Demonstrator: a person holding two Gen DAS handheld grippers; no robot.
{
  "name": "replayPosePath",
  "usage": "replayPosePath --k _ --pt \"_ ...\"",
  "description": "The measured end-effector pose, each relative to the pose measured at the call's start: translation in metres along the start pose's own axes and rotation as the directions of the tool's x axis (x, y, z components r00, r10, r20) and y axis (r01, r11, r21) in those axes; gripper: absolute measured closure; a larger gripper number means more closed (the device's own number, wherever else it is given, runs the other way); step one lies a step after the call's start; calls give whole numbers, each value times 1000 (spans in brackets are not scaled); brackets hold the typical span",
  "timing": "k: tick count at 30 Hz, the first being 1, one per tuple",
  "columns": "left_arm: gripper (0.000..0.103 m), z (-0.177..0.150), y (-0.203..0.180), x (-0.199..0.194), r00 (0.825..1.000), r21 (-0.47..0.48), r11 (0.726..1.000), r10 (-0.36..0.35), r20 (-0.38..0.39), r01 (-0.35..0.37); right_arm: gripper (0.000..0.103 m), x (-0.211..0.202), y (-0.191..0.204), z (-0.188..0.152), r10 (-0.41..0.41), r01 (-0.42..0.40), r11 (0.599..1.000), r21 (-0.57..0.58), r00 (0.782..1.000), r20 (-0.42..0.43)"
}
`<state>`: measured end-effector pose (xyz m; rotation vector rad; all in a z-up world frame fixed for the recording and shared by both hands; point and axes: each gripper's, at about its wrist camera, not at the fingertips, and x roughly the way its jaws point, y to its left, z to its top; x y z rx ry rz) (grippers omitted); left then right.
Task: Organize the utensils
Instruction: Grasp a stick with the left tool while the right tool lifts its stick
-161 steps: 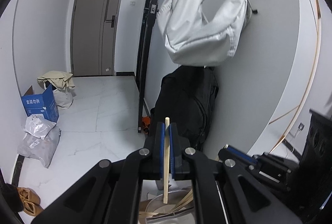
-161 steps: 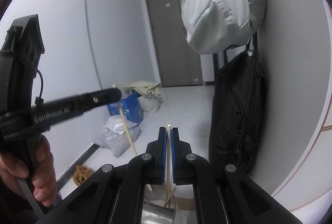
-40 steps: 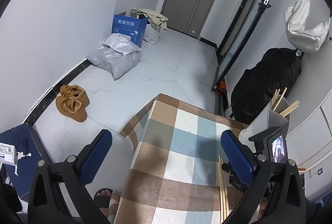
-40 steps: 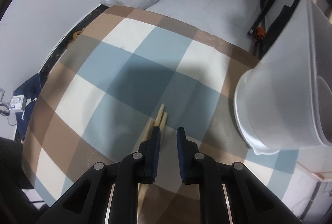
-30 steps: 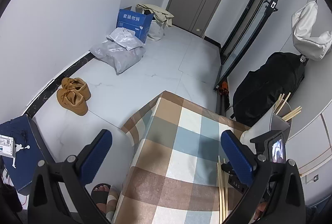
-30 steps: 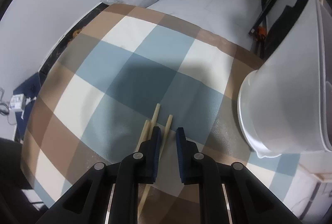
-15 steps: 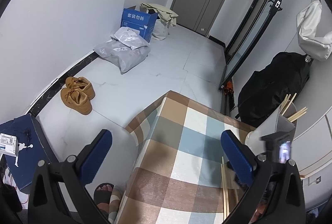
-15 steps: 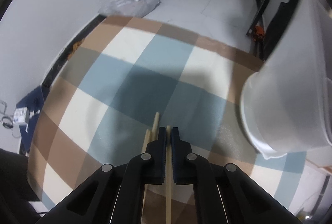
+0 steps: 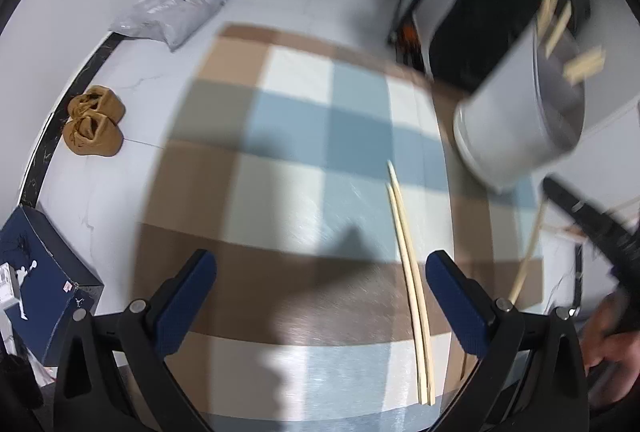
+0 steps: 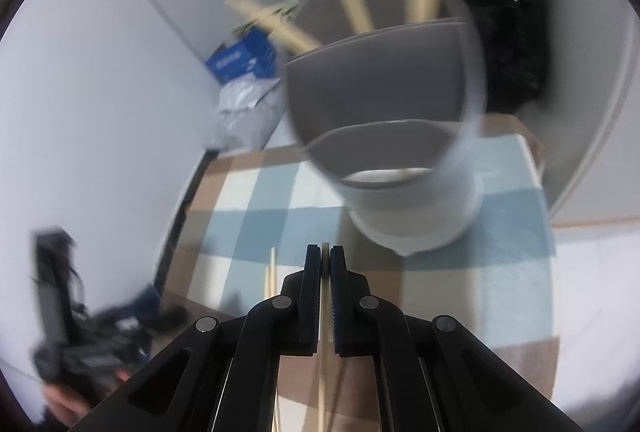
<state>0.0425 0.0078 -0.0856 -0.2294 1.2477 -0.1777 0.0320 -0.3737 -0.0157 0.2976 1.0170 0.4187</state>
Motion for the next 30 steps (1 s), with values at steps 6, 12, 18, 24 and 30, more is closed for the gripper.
replayPosePath --k 6,12,18,24,30 --pt "1 -8 -37 19 997 99 993 72 -28 -69 99 -16 -30 -4 35 -39 995 90 998 51" --pt "16 -16 -37 35 978 165 967 202 -52 -192 99 -28 -42 -5 33 -39 995 94 997 63" --pt "41 -14 -15 24 985 131 979 163 -54 -155 99 -37 -39 -7 50 -57 995 84 995 87" --pt "48 -10 10 15 995 47 998 34 -92 -30 99 -35 -30 -4 55 -59 997 50 995 88" --pt "48 -1 21 19 996 24 997 73 -57 -72 99 -33 -18 -4 70 -72 997 22 994 88"
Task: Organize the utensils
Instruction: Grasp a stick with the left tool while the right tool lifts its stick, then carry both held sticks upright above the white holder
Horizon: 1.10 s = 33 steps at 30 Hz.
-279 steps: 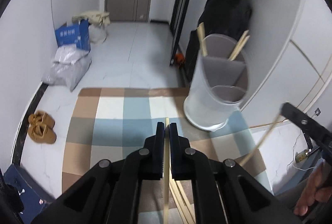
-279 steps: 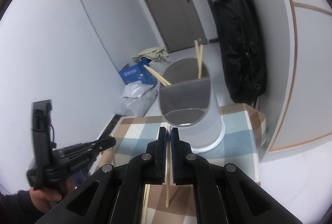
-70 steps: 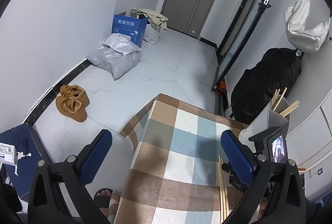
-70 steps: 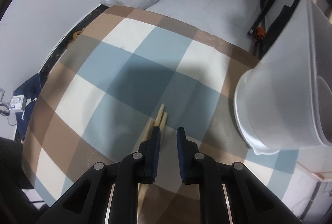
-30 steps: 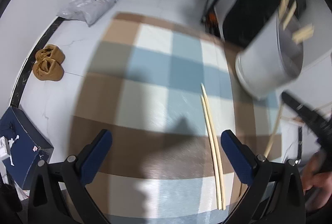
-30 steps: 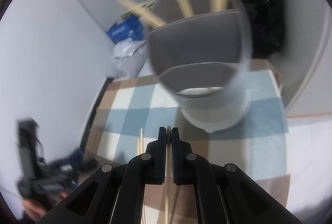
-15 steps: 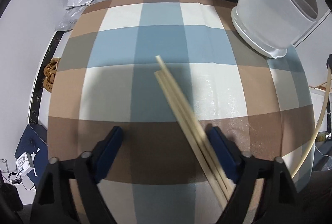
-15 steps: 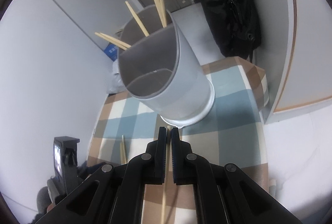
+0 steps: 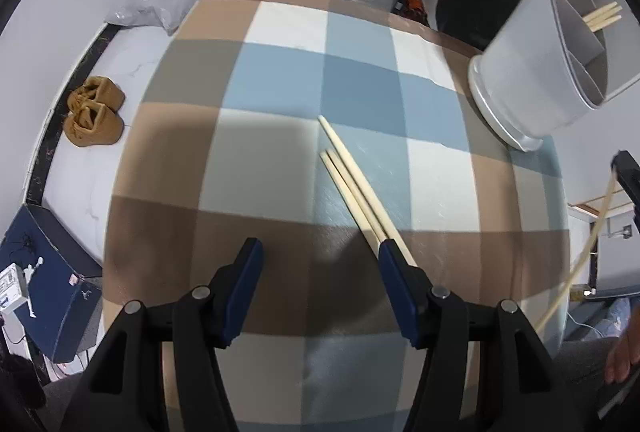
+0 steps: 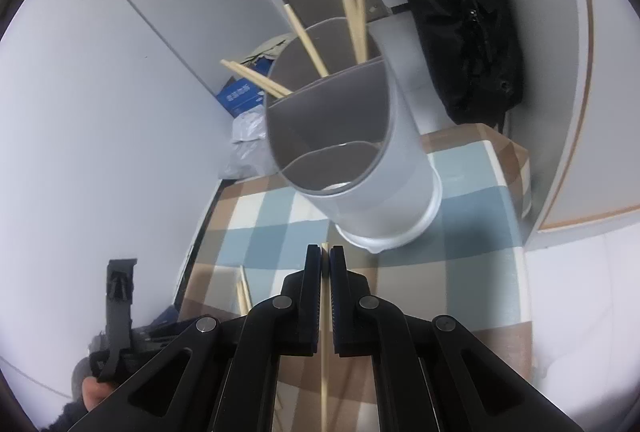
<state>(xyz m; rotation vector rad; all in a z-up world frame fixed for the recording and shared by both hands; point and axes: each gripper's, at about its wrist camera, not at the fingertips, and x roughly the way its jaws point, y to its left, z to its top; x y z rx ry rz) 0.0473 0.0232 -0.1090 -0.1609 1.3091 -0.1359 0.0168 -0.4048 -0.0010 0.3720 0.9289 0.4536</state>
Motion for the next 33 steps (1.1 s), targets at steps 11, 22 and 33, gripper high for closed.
replayPosePath --k 11,22,33 --pt "37 3 -21 16 987 87 983 161 -6 -160 99 3 7 2 -2 2 1000 -20 1000 3" --pt "48 28 -2 21 980 14 981 192 -58 -192 99 3 7 7 19 -19 1000 -5 1000 3" --pt "103 22 -22 14 981 -45 980 193 -22 -194 99 -9 8 10 17 -17 1000 -5 999 47"
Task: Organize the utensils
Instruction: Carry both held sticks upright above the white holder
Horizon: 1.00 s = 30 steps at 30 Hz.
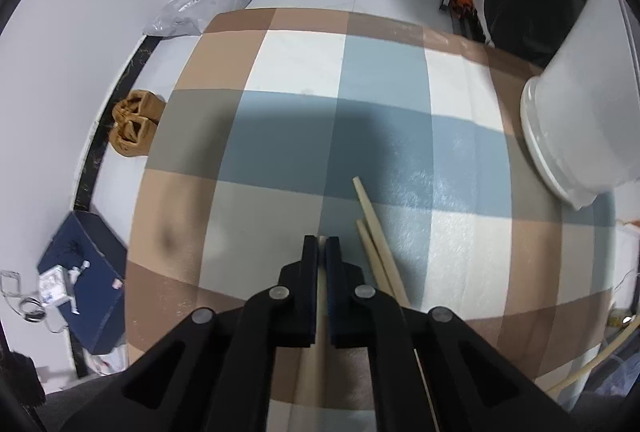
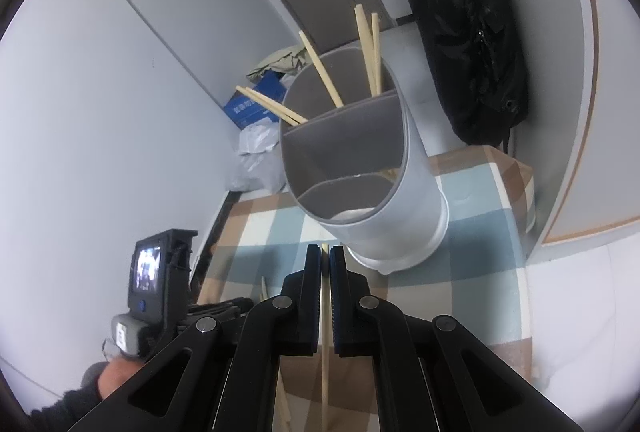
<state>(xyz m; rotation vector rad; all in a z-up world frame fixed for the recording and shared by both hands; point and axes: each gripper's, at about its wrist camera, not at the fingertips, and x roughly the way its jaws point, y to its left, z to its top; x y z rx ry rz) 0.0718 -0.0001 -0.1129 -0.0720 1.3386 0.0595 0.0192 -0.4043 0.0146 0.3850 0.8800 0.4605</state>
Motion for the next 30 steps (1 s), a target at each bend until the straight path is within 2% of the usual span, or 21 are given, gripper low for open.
replayPosePath --k 4,6,9,12,14,15,17,21,26,29,30 --pt "103 0 4 -8 998 -7 999 -43 53 44 99 -2 7 -3 -7 7 1000 -22 1000 11" --pt "103 -2 5 -21 991 -5 996 -93 100 94 99 -3 8 -5 -8 8 1000 -29 1000 13" --pt "103 -7 9 -49 966 9 987 -157 205 159 99 -5 12 -6 -10 11 999 -46 1000 23" --pt "103 -21 11 -84 914 51 973 -228 335 225 99 -8 16 -8 -9 11 998 -64 999 40" --pt "103 -33 12 -105 869 85 967 -254 425 241 99 -9 19 -10 -17 20 997 -75 999 46" --pt "103 -38 11 -112 848 106 964 -264 459 243 99 -10 20 -12 -18 22 997 -80 999 47" --pt "103 -47 8 -122 820 144 959 -285 497 246 99 -12 24 -15 -25 31 995 -92 998 58" --pt "103 -53 -1 -129 794 201 948 -318 519 248 99 -18 39 -20 -36 48 987 -153 996 86" --pt "103 -52 0 -140 772 254 936 -346 532 245 99 -27 56 -30 -28 55 976 -210 991 130" --pt "103 -51 0 -144 780 268 932 -353 517 245 99 -29 61 -35 -39 71 972 -225 989 145" --pt "103 -52 -1 -148 777 274 927 -366 512 256 100 -30 63 -36 -36 70 971 -229 988 150"
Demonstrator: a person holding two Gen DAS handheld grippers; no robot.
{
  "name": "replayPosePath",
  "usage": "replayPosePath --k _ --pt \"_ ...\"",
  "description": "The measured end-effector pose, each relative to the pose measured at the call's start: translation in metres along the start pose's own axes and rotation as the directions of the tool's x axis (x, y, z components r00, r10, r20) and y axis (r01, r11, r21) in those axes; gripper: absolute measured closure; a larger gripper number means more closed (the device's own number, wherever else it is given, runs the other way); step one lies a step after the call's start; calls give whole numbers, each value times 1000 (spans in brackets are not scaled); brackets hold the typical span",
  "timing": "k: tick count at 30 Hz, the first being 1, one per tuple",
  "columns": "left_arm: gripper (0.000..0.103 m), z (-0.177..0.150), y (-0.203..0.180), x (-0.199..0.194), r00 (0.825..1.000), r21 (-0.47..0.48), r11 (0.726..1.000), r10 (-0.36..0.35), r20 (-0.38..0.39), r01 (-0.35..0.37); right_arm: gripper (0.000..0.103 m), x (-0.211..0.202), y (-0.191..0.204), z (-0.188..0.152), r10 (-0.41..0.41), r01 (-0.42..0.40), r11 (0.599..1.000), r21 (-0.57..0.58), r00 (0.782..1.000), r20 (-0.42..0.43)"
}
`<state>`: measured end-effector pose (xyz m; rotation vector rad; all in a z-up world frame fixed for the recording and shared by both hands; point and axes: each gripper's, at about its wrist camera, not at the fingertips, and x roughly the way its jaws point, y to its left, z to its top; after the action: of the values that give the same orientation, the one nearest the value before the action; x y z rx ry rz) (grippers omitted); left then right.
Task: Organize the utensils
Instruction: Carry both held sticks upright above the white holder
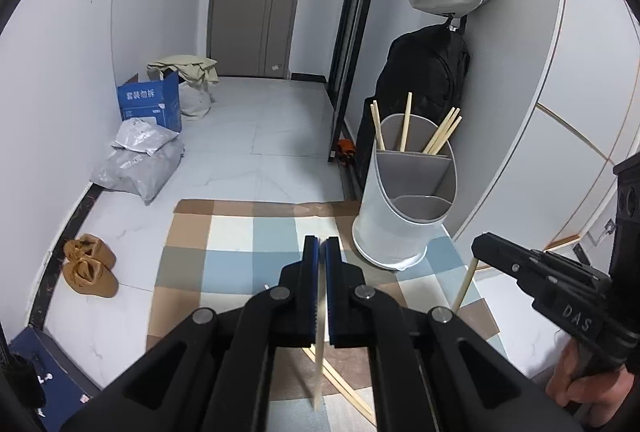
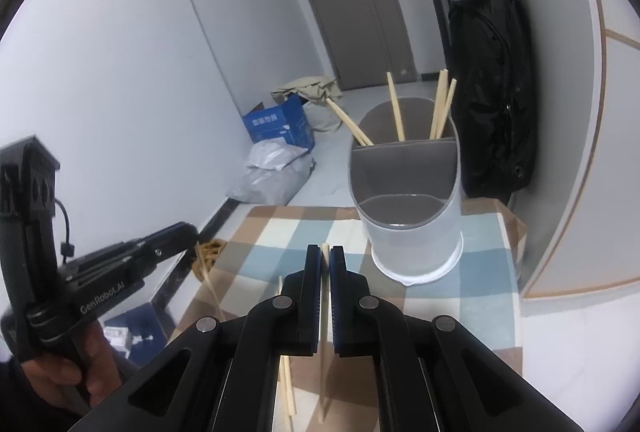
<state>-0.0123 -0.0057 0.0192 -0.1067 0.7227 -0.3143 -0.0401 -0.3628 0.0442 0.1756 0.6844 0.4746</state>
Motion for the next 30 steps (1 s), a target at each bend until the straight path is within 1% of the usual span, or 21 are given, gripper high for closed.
replayPosePath --k 1,5,9,13,17,20,21,23,26,29,30 --pt "103 0 0 -1 1000 -2 1000 -10 0 10 100 -1 2 0 -3 3 1000 -4 1000 7" --pt "103 3 -5 -6 1000 23 1000 -9 14 9 100 -8 8 4 -11 12 1000 -26 999 43" --pt "103 10 -10 -7 1000 33 999 -19 2 19 100 -12 8 12 -14 17 999 -43 997 72" --pt "103 23 -16 -8 999 39 999 -34 -7 35 100 -16 4 24 -18 21 999 -41 996 90" --pt "103 43 -24 -11 999 44 998 -52 -9 53 100 -27 1 45 -19 24 999 -42 992 122" --pt "103 62 -30 -17 997 40 996 -76 6 75 100 -41 1 71 -25 36 997 -66 987 158" --pt "103 74 -33 -20 996 36 995 -90 9 89 100 -45 1 80 -30 43 996 -75 985 170" --pt "103 88 -37 -22 994 31 994 -105 18 105 100 -54 0 100 -36 55 995 -89 980 195" --pt "103 120 -47 -29 990 41 991 -133 54 131 100 -63 -5 133 -51 75 992 -97 973 227" --pt "103 148 -58 -30 986 57 988 -145 84 141 100 -67 -11 164 -73 103 989 -104 963 260" --pt "103 152 -60 -30 985 61 988 -147 91 142 100 -67 -13 172 -79 110 988 -104 961 267"
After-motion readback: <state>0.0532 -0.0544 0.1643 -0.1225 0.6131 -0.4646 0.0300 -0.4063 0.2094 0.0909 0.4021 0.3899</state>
